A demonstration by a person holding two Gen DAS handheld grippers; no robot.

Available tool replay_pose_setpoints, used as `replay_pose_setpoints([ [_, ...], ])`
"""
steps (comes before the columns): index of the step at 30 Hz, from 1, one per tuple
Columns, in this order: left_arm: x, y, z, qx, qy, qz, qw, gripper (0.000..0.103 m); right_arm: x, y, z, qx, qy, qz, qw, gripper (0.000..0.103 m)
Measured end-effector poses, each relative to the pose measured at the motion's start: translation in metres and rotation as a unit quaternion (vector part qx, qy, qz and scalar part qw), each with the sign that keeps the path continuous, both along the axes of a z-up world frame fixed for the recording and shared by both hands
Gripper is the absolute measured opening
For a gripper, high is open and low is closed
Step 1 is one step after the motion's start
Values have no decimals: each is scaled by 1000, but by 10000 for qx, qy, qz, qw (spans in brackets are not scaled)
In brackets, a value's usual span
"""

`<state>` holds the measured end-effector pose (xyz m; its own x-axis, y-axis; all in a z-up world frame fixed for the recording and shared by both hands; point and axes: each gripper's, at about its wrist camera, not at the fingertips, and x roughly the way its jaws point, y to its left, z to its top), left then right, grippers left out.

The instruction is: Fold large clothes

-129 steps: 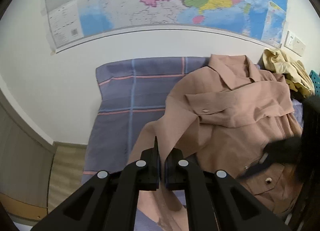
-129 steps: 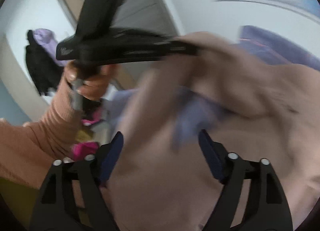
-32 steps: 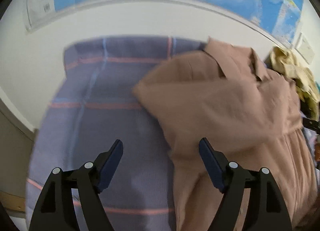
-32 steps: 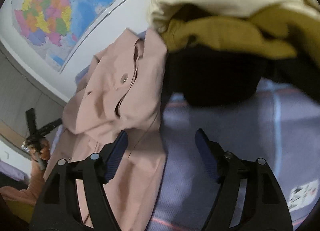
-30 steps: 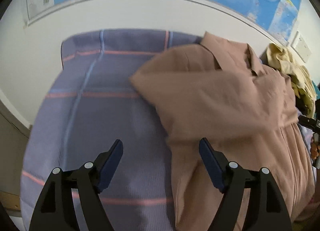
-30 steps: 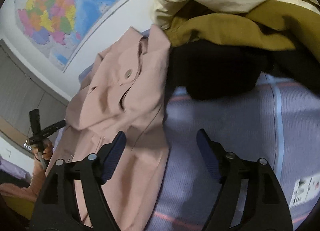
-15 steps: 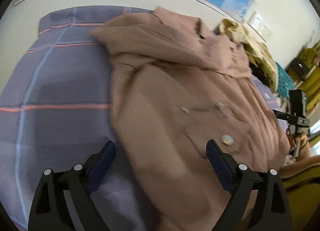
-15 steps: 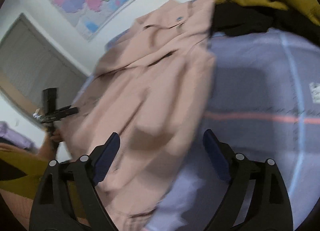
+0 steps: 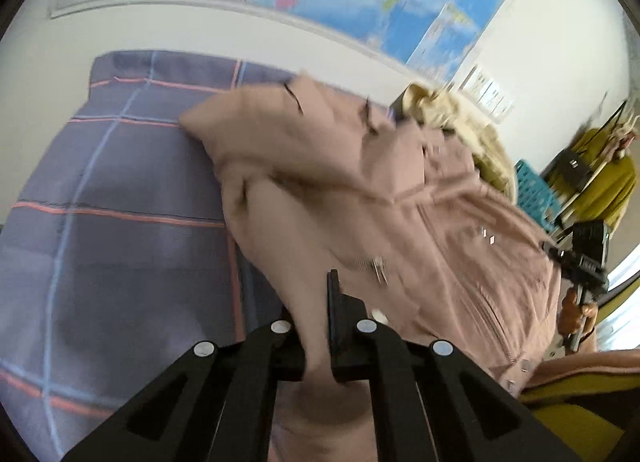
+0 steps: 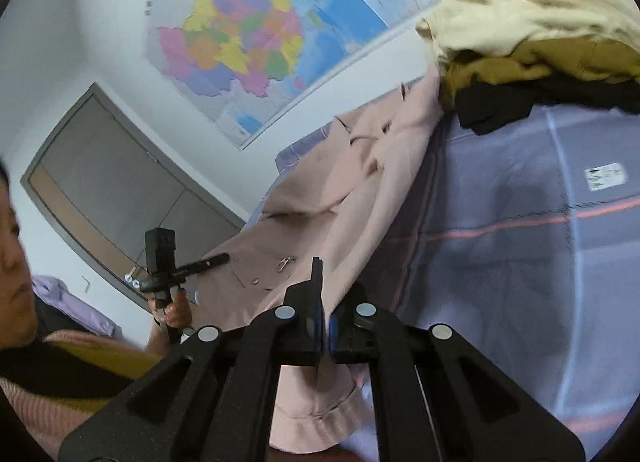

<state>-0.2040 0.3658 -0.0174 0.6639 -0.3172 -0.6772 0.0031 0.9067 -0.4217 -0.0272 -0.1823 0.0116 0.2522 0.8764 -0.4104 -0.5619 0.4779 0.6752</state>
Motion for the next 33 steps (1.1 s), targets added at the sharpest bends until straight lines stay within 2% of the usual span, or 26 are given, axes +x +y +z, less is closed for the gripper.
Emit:
replay_pose_setpoints([
  [2, -8, 0, -8, 239, 175, 82, 9995, 4, -10, -2, -4, -364, 22, -26, 9993, 3],
  [3, -7, -2, -14, 379, 298, 101, 9988, 5, -7, -1, -12, -452, 189, -9, 9988, 3],
  [4, -5, -4, -21, 580, 488, 160, 9970, 10, -5, 0, -22, -628, 370, 14, 9973, 6],
  [5, -5, 0, -25, 703, 603, 228, 9954, 13, -2, 3, -34, -1100, 488, -27, 9927, 12],
  [6, -2, 2, -26, 841, 670, 339, 9936, 22, 1, 8, -40, -1540, 502, -118, 9867, 26],
  [7, -3, 6, -22, 934, 606, 411, 9929, 31, 3, 11, -43, -2141, 395, -289, 9756, 41],
  [8, -4, 10, -13, 1057, 468, 516, 9920, 37, 5, 11, -40, -2444, 256, -436, 9684, 46],
  [9, -6, 14, -4, 1126, 362, 552, 9914, 48, 8, 8, -33, -2496, 123, -546, 9667, 53],
  [10, -7, 17, 10, 1318, 153, 617, 9892, 53, 11, 6, -22, -2464, -17, -642, 9670, 56],
  [11, -5, 15, 24, 1622, -51, 678, 9844, 55, 14, 6, -12, -2413, -166, -695, 9678, 57],
  [12, 0, 13, 35, 1828, -195, 690, 9805, 62, 18, 10, 4, -2311, -456, -705, 9693, 58],
  [13, 9, 9, 45, 1960, -333, 644, 9779, 65, 22, 14, 16, -2266, -721, -693, 9688, 58],
  [16, 55, -6, 66, 1993, -554, 308, 9779, 66, 51, 63, 44, -2399, -1449, -527, 9585, 58],
  [18, 94, -19, 68, 2240, -575, 144, 9728, 66, 79, 103, 48, -2472, -1639, -361, 9543, 58],
  [20, 145, -43, 60, 2574, -427, -36, 9653, 66, 111, 140, 45, -2484, -1593, -170, 9553, 58],
  [22, 187, -58, 48, 2690, -217, -117, 9628, 66, 141, 176, 34, -2612, -1479, -38, 9539, 60],
  [24, 225, -71, 33, 2810, 28, -244, 9594, 66, 168, 209, 18, -2940, -1385, 36, 9457, 60],
  [26, 255, -77, 19, 2937, 270, -289, 9551, 66, 192, 239, 0, -3357, -1340, 34, 9324, 60],
  [27, 274, -78, 10, 2922, 491, -323, 9546, 66, 202, 248, -7, -3421, -1228, 68, 9316, 60],
  [29, 293, -76, -5, 2977, 752, -368, 9510, 66, 213, 261, -21, -3562, -1110, 133, 9277, 59],
  [33, 311, -75, -26, 3117, 1034, -454, 9434, 64, 222, 279, -44, -4070, -1204, 281, 9050, 61],
])
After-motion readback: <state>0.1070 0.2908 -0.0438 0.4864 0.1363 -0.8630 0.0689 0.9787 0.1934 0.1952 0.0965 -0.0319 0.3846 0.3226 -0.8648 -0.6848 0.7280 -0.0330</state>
